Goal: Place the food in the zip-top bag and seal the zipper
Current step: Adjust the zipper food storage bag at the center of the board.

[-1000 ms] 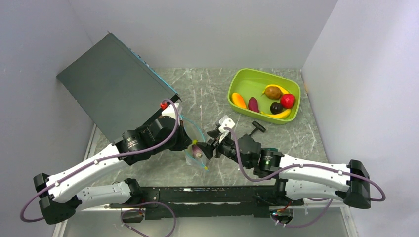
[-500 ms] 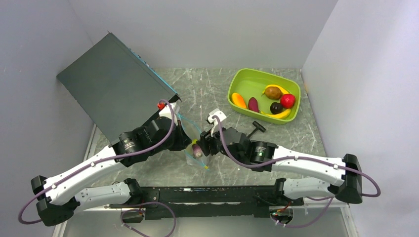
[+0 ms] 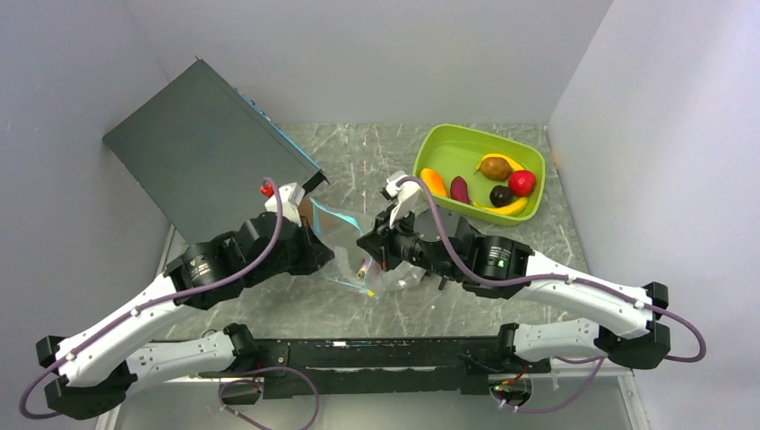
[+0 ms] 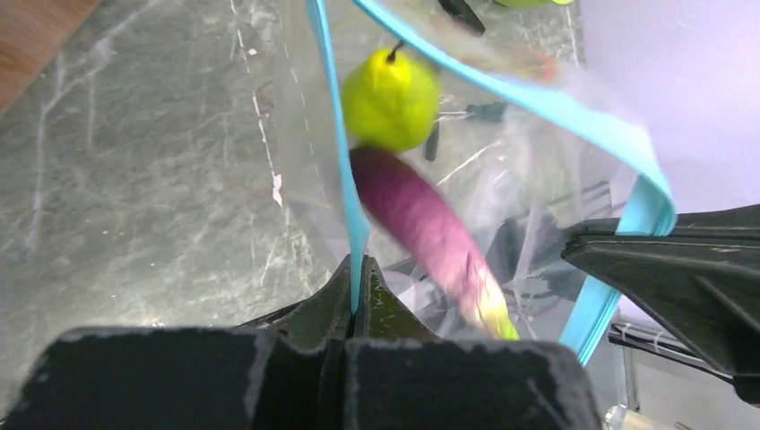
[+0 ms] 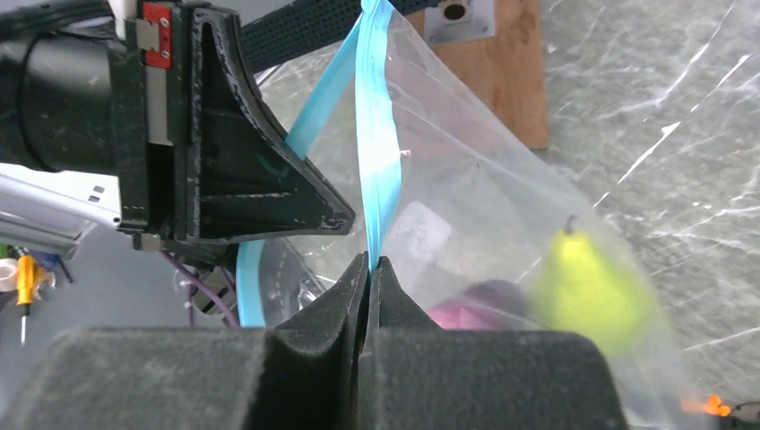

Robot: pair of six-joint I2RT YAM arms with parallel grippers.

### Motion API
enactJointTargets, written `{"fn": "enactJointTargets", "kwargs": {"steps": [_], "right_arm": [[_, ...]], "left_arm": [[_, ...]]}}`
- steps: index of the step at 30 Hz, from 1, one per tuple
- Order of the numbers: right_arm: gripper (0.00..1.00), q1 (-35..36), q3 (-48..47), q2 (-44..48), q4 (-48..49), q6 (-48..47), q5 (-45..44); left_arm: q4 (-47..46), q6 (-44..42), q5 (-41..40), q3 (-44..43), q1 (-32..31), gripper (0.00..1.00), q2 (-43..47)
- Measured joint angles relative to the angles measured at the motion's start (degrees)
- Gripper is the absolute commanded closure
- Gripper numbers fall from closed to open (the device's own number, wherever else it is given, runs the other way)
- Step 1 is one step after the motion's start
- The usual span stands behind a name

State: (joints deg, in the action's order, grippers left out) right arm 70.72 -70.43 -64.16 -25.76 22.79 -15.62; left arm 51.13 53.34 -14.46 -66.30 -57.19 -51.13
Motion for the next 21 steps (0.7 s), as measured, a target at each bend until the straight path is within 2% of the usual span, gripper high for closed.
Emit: {"fn": "enactJointTargets", "kwargs": {"steps": [5,10,17,21], "right_arm": [[1.00,0.0,0.6,-3.3,1.5,1.9,0.4],[1.00,0.0,5.2,-7.3,0.7,1.8,-0.1],[1.00,0.0,5.5,-3.8,0.9,1.8,-0.3],[1.00,-0.8,7.1,-0.8,3.8,2.3,-0.1]], "left_arm": [[-3.8,1.8,1.1,6.9,0.0,1.00,0.2],[-2.4,1.6,2.3,6.3,0.0,1.00,-4.9],[-9.2,3.0,2.5,8.9,0.0,1.00,4.5],[-9.4,4.8,1.9,12.3,0.2,1.00,2.9]]}}
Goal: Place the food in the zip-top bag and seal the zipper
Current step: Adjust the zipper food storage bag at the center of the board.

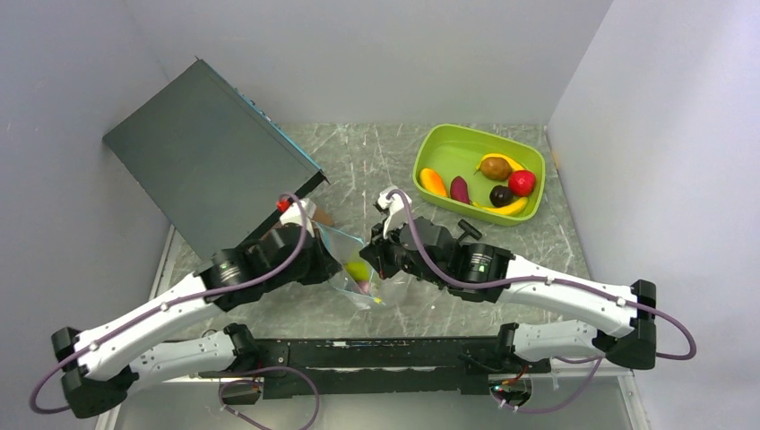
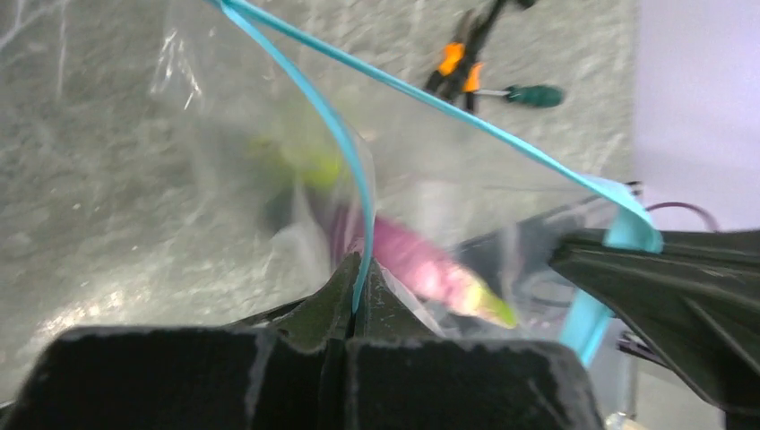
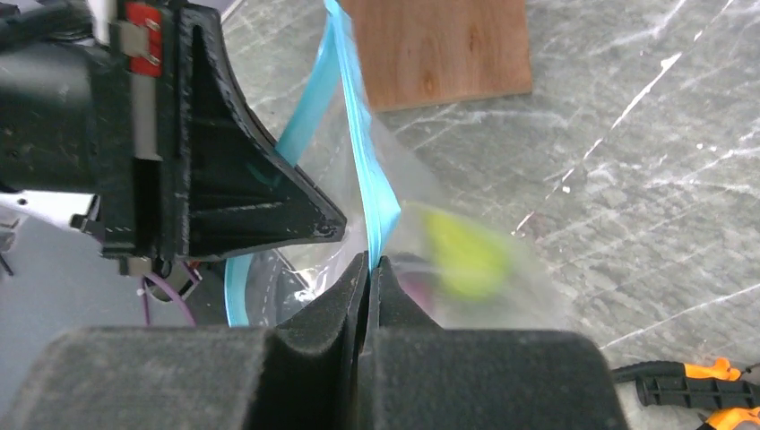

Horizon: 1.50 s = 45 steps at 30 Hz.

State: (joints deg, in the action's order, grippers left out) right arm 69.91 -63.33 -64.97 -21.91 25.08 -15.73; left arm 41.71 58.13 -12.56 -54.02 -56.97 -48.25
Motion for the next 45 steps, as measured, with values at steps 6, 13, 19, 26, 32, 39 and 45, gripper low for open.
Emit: {"fn": "enactJointTargets", "kwargs": {"steps": [6,13,19,26,32,39,45], "right_arm": [[1.00,-1.5,4.2,-2.3,1.0,0.9,1.5],[1.00,-1.5,2.5,-2.5,1.2,-0.5,2.3],[1.00,-2.9,3.4,0.5,3.8,-0.1,2.6],[0.82,-5.4,8.5,-0.2,5.0,2.4,6.4],[0.70,-5.7,8.2,-0.4,4.8,1.8,8.0],[0.64,-5.7,5.4,1.6,4.6,-1.4,8.1],[0.56,-5.9,1.0,3.3,4.7,-5.9,3.1]], "left_arm": [[2.4,0.0,0.0,0.6,0.1,1.00,-4.8],[1.8,-2.4,0.7,-7.7,0.2,1.00,-3.1],[-1.1,-1.4,0.3,-1.9,0.2,1.00,1.5],[-0.1,0.3,0.2,4.3,0.2,1.00,0.4],[0.0,0.3,-0.9,3.8,0.2,1.00,0.6],[0.0,0.7,-0.9,3.8,0.2,1.00,0.6],[-0.3,1.3,-0.9,4.2,0.2,1.00,0.6]]}}
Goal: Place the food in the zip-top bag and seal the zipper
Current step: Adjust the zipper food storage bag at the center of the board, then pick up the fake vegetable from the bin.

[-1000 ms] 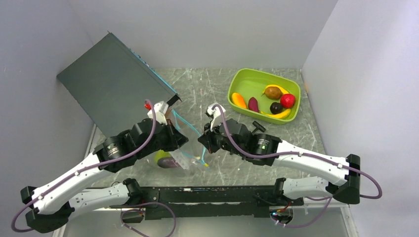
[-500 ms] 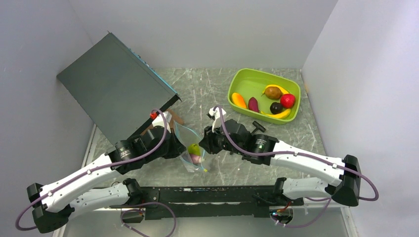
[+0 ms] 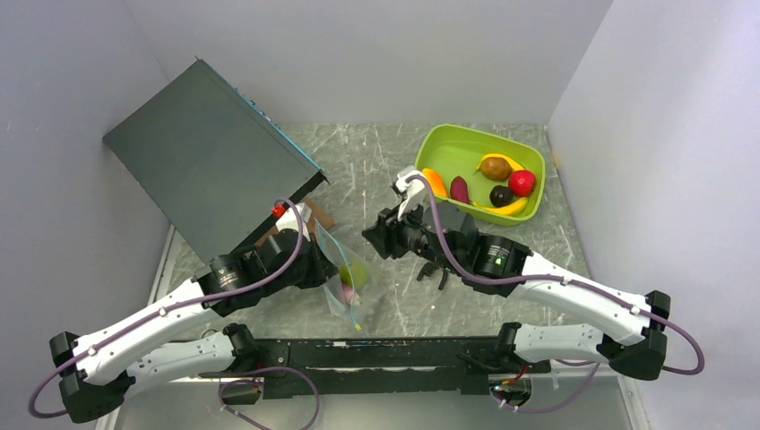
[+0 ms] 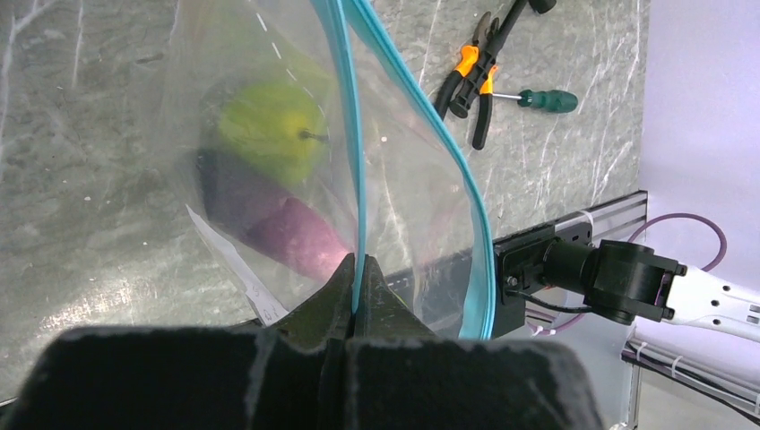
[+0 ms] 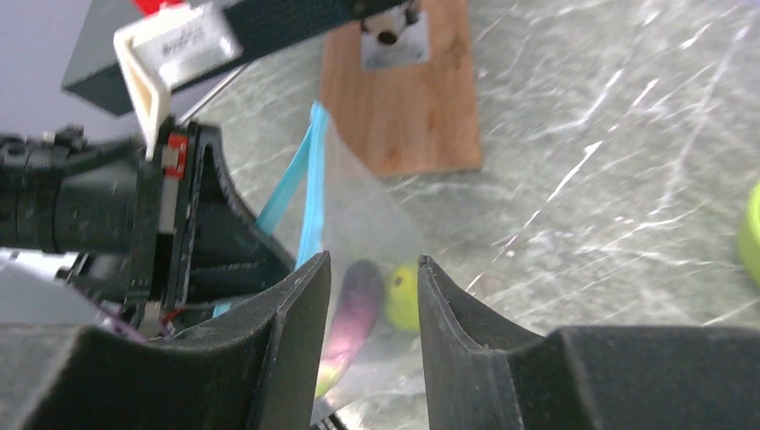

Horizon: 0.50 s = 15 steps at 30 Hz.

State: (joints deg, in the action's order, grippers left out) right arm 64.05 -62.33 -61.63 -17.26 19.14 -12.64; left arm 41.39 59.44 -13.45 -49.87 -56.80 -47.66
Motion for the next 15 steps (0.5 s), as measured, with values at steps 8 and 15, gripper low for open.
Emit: {"fn": "enactJointTargets", "kwargs": {"steps": [8,15], "right_arm": [[0.51,-8.4,-2.4,-0.2,2.5,-2.7,-7.2],[0.49,-29.6,-3.1,-9.2,6.0,3.8,-6.4]], "left_arm": [[-0.2,0.3,0.2,1.1,0.0,1.00,0.6],[-0.3,0.2,1.6,0.6,0.0,1.00,0.6]]}}
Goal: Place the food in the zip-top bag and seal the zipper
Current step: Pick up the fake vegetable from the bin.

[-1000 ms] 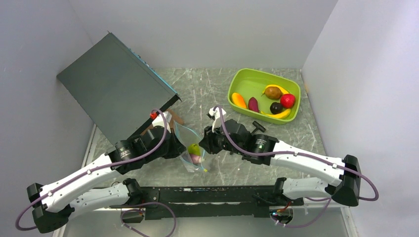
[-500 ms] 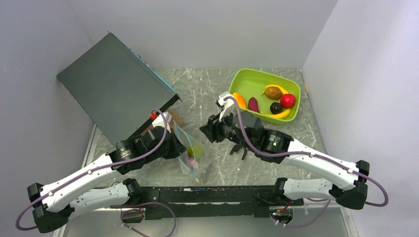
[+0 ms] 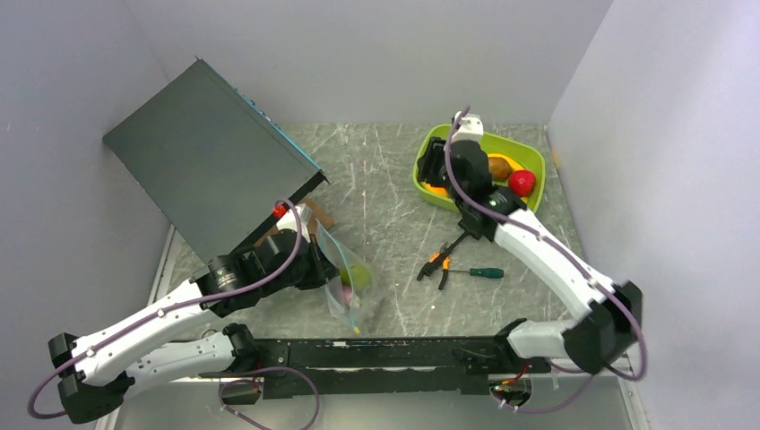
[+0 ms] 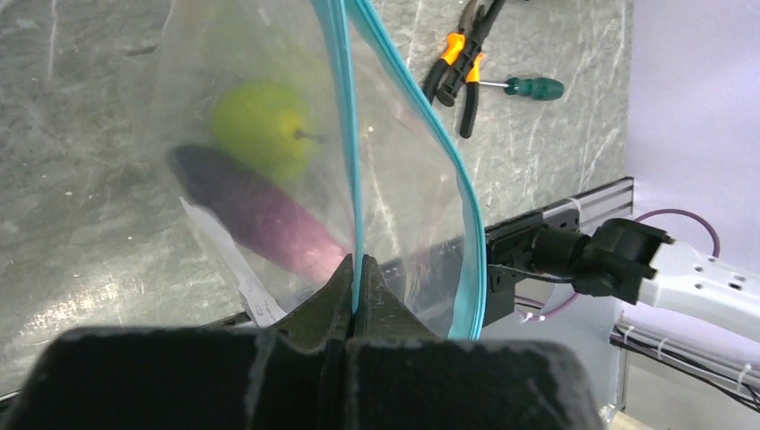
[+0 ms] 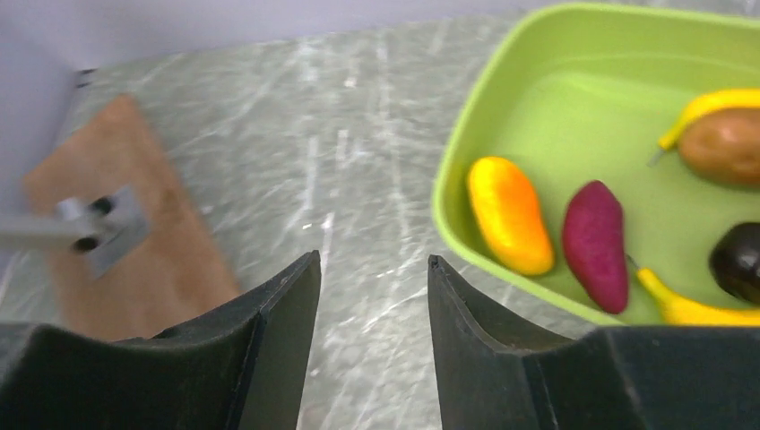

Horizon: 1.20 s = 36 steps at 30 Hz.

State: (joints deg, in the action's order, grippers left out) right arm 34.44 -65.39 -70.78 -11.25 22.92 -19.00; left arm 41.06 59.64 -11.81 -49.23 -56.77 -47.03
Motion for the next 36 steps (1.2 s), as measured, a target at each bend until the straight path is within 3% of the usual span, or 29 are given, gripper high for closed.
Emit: {"fn": "enactJointTargets", "kwargs": {"steps": [9,12,14,26,36], "right_arm": [[0.26,-17.6,-8.9,-20.7,-6.9,6.2,2.6],[0.12,-19.6,-13.3,-26.2,-9.8,4.9,3.5],[0.10,-19.6,-16.4,-30.1,-10.6,3.2,4.7],[0.15,-20.0,-18.3,-38.9,-15.0,-1.9,-1.6],[0.22,-24.0,-17.9,-42.4,-13.1,-1.4,1.7]], "left_arm": [[7.0,-0.6,-0.3,-10.0,0.0,1.00,-0.8],[10.3,-0.9,-1.0,-13.1,0.0,1.00,-1.4],[12.0,-1.3,-1.4,-14.3,0.0,1.00,-2.4],[12.3,-4.2,0.9,-17.7,0.1,1.00,-23.6],[7.0,-5.6,2.8,-21.7,0.2,1.00,-26.6]]}}
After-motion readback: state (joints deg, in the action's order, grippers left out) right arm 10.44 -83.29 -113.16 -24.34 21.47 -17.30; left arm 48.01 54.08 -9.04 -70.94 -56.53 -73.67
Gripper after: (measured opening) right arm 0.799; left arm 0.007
